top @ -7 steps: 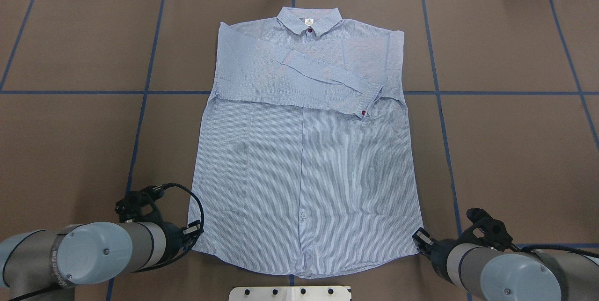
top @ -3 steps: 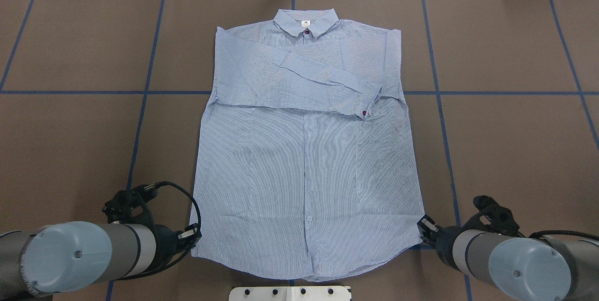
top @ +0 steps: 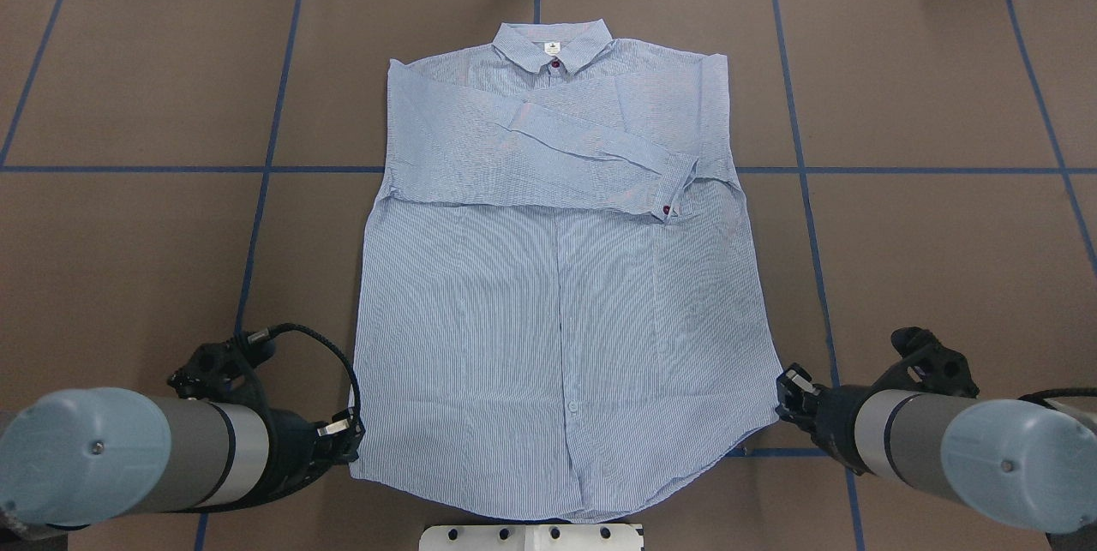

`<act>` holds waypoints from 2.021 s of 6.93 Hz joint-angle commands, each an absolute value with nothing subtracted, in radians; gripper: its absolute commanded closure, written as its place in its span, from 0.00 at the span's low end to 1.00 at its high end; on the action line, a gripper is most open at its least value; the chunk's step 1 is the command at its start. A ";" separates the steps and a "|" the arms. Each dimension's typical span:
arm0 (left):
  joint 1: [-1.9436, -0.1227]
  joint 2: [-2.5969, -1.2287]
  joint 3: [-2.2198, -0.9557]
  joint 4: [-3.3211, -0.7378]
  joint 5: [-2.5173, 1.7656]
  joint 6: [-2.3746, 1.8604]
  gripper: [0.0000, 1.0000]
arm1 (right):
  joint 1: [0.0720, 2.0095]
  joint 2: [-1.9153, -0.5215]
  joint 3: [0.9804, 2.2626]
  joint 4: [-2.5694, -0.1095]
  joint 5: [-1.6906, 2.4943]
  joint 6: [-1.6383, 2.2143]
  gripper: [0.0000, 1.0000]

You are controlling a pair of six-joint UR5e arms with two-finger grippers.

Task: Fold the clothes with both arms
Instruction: 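Lift the hem with both grippers and fold it toward the collar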

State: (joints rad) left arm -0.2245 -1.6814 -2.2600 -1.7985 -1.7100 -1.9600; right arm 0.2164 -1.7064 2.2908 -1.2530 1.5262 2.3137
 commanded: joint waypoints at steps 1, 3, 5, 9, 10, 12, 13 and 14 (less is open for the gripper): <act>-0.384 -1.724 -2.272 -1.793 -1.785 -1.968 1.00 | 0.348 -1.669 2.345 -1.255 1.578 2.315 1.00; -0.525 -1.750 -2.266 -1.793 -1.885 -1.959 1.00 | 0.460 -1.631 2.345 -1.256 1.575 2.303 1.00; -0.668 -1.885 -2.125 -1.777 -1.991 -1.962 1.00 | 0.474 -1.594 2.341 -1.256 1.374 2.299 1.00; -0.837 -2.110 -1.793 -1.795 -1.997 -1.944 1.00 | 0.535 -1.386 2.176 -1.256 1.304 2.195 1.00; -0.863 -2.158 -1.711 -1.799 -1.996 -1.877 1.00 | 0.578 -1.347 2.133 -1.256 1.310 2.166 1.00; -0.891 -2.190 -1.567 -1.932 -1.994 -1.815 1.00 | 0.615 -1.296 2.035 -1.252 1.315 2.100 1.00; -0.894 -2.225 -1.461 -2.013 -1.991 -1.798 1.00 | 0.630 -1.232 1.941 -1.246 1.313 2.079 1.00; -0.894 -2.261 -1.345 -2.110 -1.987 -1.775 1.00 | 0.653 -1.204 1.880 -1.244 1.315 2.066 1.00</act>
State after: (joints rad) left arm -0.8921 -2.2207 -1.4744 -2.0049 -1.9910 -1.8000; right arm 0.6293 -1.2489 1.9627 -1.2477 1.3137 2.0854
